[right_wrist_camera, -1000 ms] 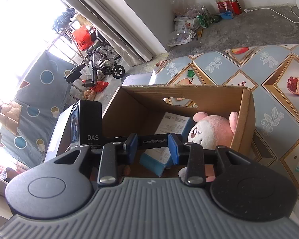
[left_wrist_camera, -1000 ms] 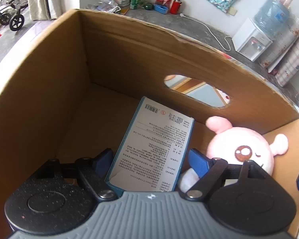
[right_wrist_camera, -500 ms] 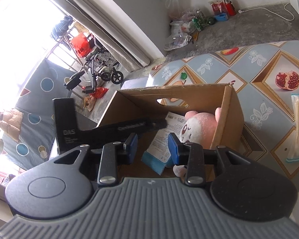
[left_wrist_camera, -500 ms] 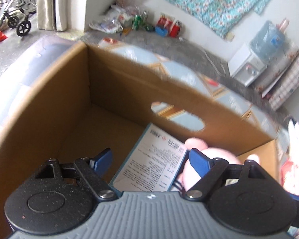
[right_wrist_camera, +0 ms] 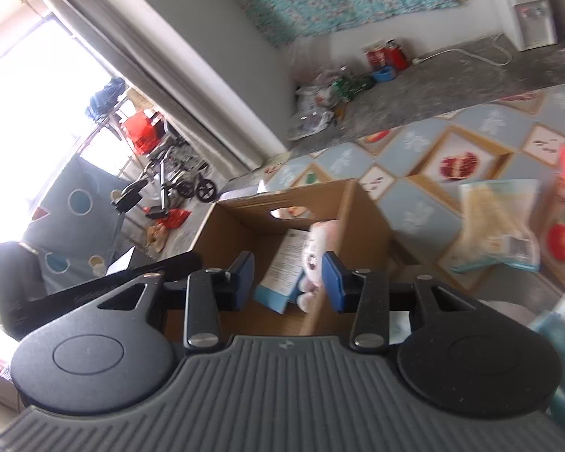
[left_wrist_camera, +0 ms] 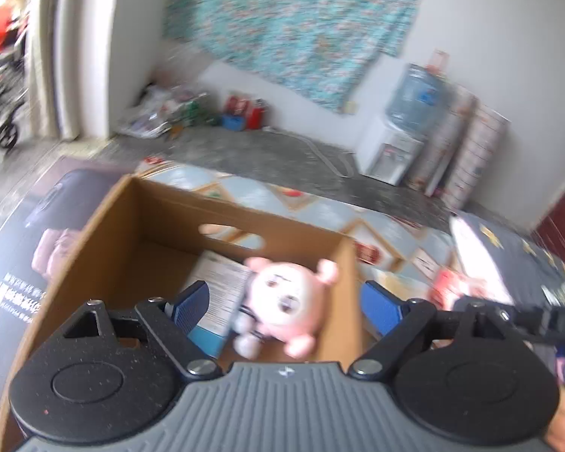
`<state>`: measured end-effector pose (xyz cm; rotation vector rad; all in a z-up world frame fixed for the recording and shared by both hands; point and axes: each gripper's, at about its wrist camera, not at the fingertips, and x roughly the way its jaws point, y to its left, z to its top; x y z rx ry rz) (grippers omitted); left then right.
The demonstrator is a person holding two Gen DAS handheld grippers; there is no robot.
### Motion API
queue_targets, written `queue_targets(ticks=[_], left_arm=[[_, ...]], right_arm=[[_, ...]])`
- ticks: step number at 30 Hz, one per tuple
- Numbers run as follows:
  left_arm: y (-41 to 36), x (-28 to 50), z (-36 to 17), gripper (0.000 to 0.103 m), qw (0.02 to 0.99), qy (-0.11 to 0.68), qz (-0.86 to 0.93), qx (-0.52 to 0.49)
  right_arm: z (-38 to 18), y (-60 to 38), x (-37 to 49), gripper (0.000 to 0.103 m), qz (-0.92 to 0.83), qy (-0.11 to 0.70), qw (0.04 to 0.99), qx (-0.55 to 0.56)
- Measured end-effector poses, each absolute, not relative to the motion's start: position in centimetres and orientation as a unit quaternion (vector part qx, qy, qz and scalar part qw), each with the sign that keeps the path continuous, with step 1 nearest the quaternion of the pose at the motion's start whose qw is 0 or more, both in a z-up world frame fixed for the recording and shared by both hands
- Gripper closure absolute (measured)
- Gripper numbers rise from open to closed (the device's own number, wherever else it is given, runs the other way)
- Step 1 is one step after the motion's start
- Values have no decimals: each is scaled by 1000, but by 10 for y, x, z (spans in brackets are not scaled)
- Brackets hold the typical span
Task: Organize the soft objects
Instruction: 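Move the right gripper to the pink knitted pad and close on it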
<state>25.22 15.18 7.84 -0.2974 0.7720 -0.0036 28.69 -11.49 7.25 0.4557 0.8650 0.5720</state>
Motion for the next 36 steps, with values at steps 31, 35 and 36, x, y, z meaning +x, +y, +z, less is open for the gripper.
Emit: queue_targets(ticks=[31, 35, 36], left_arm=[[-209, 312, -25, 51, 854, 443, -270, -32], [-214, 327, -38, 52, 841, 466, -270, -55], [-215, 331, -41, 52, 835, 474, -270, -64]], right_arm=[[-8, -427, 342, 51, 52, 422, 882, 206], [-30, -422, 377, 51, 61, 437, 875, 198], [-36, -422, 383, 51, 64, 440, 873, 199]])
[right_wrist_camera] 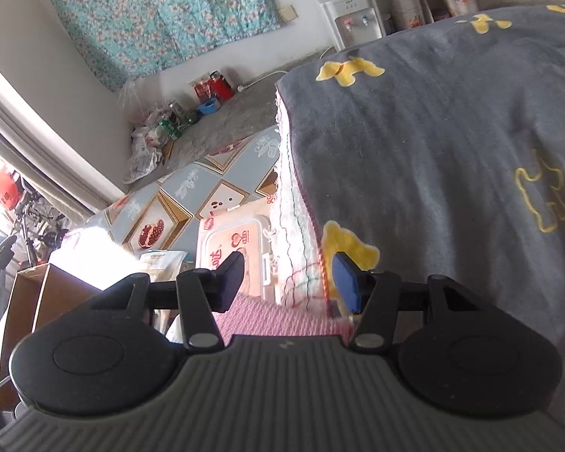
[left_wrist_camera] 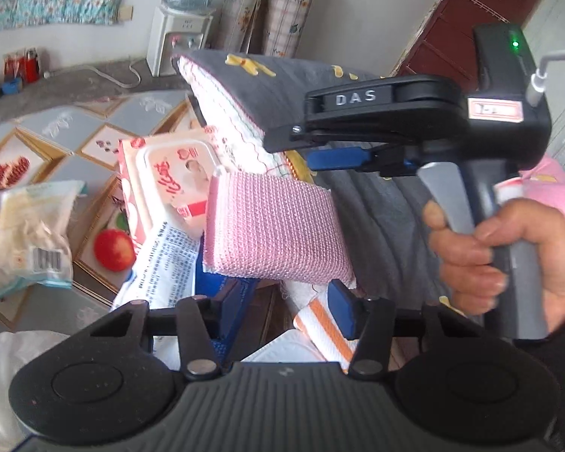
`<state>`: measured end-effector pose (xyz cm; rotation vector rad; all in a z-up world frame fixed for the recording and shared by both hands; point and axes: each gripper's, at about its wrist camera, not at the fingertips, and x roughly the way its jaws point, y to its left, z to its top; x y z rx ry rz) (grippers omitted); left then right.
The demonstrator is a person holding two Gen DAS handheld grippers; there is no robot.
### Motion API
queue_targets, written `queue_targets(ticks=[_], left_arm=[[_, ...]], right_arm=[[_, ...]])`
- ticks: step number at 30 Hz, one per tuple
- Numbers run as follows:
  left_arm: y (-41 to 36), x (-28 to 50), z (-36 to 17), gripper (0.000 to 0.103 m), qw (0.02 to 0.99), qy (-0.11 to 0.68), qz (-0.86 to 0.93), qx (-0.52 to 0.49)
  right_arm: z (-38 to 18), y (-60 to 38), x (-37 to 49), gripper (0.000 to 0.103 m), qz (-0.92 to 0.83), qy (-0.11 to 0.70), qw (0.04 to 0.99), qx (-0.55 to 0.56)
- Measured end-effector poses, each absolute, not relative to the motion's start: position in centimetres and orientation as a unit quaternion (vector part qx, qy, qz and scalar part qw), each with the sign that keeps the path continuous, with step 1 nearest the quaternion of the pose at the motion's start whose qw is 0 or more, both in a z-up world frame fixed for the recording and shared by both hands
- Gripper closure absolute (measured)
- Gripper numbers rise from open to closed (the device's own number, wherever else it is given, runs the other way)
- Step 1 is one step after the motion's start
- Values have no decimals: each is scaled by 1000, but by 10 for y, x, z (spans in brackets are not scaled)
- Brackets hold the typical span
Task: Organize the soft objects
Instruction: 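Move the right gripper to the pink knitted pad and close on it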
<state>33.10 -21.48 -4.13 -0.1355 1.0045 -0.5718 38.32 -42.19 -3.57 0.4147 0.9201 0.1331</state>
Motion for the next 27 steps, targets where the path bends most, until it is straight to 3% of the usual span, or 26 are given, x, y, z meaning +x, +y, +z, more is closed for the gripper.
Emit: queue_targets(ticks=[6, 15, 19, 22, 27], left_arm=[[-222, 351, -62, 47, 804, 515, -279, -104], [-240, 349, -63, 47, 803, 518, -280, -90], [-237, 343, -59, 47, 805, 513, -282, -95], [-232, 339, -52, 46, 813, 500, -281, -99], [-221, 331, -35, 43, 818, 484, -289, -110]], right_arm=[[-58, -420, 392, 52, 84, 462, 863, 189], [-43, -429, 364, 51, 104, 473, 858, 171], [-33, -433, 351, 54, 99, 475, 859, 162], [-27, -438, 342, 62, 110, 476, 853, 185], [-19, -428, 321, 63, 125, 483, 845, 192]])
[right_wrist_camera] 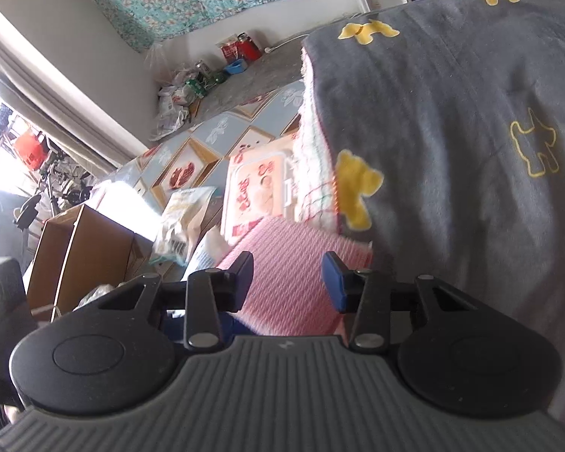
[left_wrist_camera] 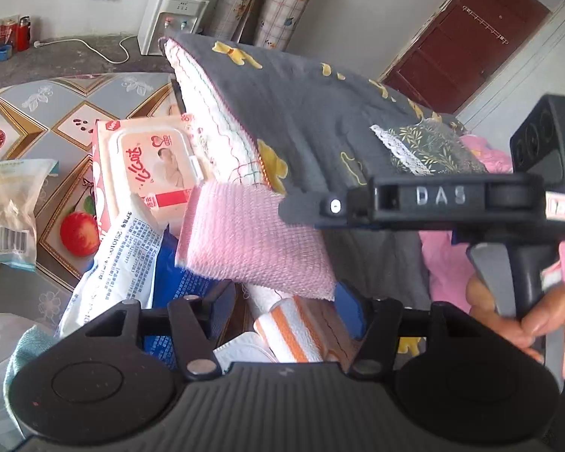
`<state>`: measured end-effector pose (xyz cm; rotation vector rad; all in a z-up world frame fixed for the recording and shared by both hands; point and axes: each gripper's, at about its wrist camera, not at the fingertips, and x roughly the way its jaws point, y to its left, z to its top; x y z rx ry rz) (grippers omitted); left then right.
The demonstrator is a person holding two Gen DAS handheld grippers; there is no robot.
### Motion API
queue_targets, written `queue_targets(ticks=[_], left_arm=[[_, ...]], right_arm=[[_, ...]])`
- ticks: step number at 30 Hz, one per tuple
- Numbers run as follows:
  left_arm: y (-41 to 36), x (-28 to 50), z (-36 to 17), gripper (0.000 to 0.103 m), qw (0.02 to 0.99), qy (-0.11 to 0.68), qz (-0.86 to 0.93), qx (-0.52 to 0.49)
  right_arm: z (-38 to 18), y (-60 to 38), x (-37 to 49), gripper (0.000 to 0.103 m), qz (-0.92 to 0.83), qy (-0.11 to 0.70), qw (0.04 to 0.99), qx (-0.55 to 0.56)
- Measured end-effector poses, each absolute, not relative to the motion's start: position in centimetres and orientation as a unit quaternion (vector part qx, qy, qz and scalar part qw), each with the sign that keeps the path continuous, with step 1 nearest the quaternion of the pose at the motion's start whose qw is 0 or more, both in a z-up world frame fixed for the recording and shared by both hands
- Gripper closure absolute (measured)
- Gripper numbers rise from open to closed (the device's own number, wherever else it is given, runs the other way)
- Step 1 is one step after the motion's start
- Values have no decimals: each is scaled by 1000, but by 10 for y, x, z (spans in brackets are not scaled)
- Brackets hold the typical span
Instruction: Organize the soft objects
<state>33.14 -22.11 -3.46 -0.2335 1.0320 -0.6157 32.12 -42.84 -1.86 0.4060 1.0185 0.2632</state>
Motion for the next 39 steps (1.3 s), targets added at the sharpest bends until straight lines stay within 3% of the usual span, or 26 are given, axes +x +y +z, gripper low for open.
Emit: queue_targets(ticks=[7, 14, 18, 27, 31, 35, 39], left_arm=[[-199, 321, -40, 44, 816, 505, -266, -99], [-189, 328, -53, 42, 795, 523, -270, -145], [-198, 335, -57, 33, 790, 525, -273, -160], [-205, 353, -72, 32, 764, 547, -271, -208], [-205, 347, -69, 33, 763, 545, -278, -210], [-203, 335, -56, 38, 764, 535, -291, -211], [-201, 324, -42, 40, 769, 524, -300, -208]], right_arm=[[-7, -416, 295, 63, 137, 477, 845, 200], [-8, -417, 334, 57, 92, 445, 875, 166], [-30, -421, 365, 51, 77, 461, 869, 166], [-44, -421, 361, 50, 98, 504, 839, 178], [-31, -429, 343, 54, 94, 504, 841, 173], [-22, -439, 323, 71, 115, 507, 825, 222], [-13, -425, 299, 72, 130, 505, 827, 211]])
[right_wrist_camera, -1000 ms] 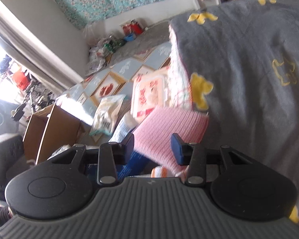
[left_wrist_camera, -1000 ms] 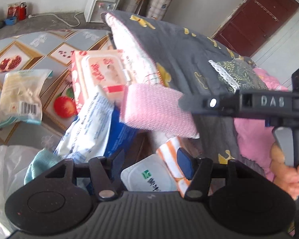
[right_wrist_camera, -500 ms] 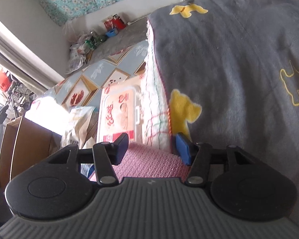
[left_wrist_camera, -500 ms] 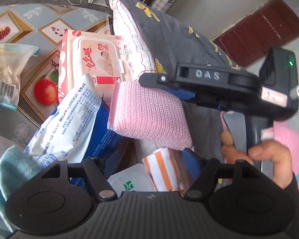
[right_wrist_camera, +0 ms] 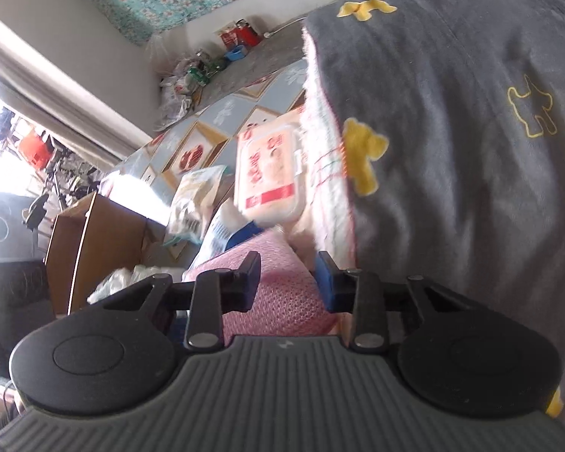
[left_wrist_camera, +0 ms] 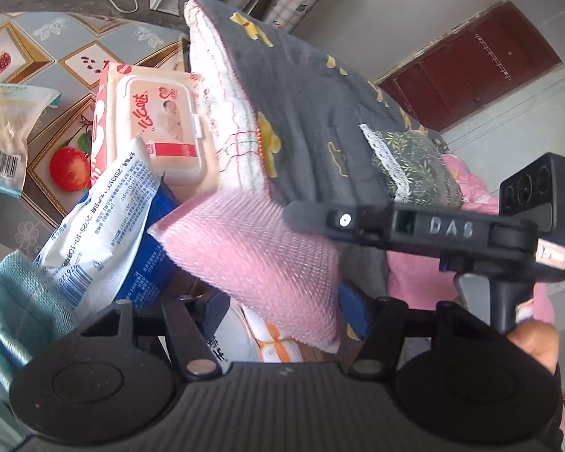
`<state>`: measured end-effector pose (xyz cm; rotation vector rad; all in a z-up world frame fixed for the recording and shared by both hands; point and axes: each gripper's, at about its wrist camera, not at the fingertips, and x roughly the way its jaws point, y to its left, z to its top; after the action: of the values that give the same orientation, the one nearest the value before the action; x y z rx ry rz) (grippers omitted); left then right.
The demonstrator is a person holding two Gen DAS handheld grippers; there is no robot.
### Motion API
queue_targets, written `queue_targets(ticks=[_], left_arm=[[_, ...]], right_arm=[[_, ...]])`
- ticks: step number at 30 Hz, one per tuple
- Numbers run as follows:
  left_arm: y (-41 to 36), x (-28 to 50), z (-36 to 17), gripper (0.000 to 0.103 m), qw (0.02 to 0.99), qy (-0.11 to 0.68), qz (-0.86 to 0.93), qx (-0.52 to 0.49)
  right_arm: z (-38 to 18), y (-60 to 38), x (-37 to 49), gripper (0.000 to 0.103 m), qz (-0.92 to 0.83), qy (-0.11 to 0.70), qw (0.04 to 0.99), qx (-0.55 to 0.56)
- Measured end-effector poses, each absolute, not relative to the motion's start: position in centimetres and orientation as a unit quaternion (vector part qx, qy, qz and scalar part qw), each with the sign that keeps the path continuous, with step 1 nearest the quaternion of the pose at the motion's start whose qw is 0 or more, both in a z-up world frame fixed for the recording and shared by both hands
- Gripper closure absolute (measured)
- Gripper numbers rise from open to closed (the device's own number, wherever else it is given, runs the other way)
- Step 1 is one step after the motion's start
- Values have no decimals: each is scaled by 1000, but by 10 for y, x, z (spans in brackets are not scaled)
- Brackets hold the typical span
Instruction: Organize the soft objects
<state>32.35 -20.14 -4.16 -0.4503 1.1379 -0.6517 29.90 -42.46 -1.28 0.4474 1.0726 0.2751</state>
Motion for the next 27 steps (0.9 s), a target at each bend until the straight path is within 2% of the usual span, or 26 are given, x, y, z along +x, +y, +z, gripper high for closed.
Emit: queue_targets(ticks=[11, 15, 24, 27], left_arm=[[-176, 306, -50, 43, 770, 543, -273, -194], [-168, 308, -55, 47, 771, 551, -264, -180], [-163, 314, -65, 48, 765, 559, -261, -184], [-161, 312, -61, 53, 771, 551, -260, -183]], right_arm=[[-16, -404, 264, 73, 145, 525, 806, 232], [-18, -399, 265, 71, 139, 517, 814, 224], [-44, -391, 272, 70, 138, 519, 801, 264], [-50, -394, 274, 70, 138, 518, 792, 292]])
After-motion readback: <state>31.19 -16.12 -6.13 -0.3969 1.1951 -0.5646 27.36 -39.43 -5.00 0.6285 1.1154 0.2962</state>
